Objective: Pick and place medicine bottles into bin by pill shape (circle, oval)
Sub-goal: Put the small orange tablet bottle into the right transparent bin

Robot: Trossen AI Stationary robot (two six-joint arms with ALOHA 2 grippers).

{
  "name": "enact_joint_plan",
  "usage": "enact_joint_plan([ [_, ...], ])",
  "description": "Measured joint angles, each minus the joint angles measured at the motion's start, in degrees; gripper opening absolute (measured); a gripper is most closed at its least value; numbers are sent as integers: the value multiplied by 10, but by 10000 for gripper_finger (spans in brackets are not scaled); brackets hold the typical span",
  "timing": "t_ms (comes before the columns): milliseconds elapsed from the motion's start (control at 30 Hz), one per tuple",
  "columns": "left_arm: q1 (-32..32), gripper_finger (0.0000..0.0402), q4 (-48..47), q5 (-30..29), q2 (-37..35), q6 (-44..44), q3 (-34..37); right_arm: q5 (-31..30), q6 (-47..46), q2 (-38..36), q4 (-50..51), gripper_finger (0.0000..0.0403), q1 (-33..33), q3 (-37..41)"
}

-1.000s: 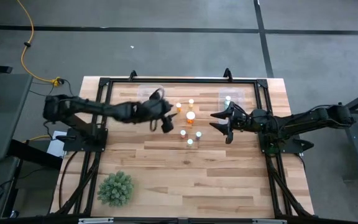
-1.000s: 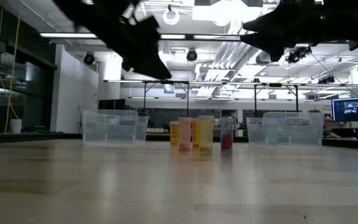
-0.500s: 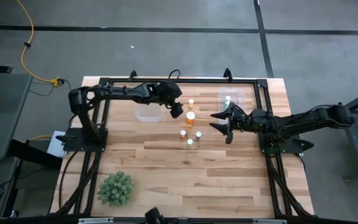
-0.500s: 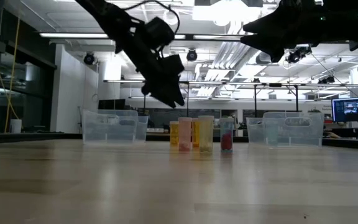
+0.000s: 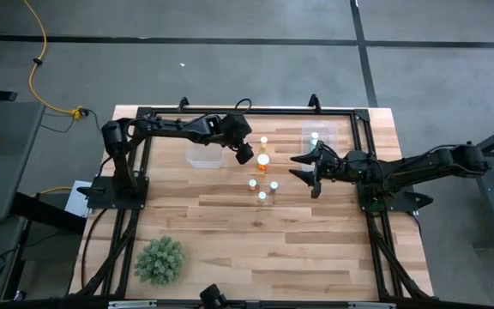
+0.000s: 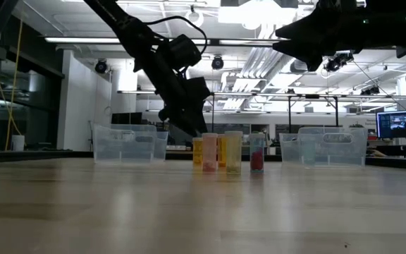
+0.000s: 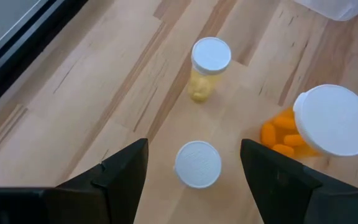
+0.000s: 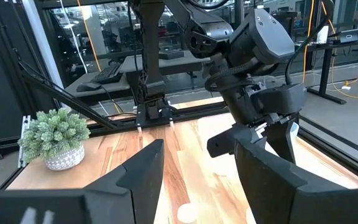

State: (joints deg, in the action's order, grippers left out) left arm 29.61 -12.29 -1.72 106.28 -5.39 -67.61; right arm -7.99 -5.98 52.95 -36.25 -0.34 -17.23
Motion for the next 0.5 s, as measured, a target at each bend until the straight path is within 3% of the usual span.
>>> enact_joint_plan([
  [500,-2,246,-4,-9,0,-4,0,0,0,0,0,190,0,0],
])
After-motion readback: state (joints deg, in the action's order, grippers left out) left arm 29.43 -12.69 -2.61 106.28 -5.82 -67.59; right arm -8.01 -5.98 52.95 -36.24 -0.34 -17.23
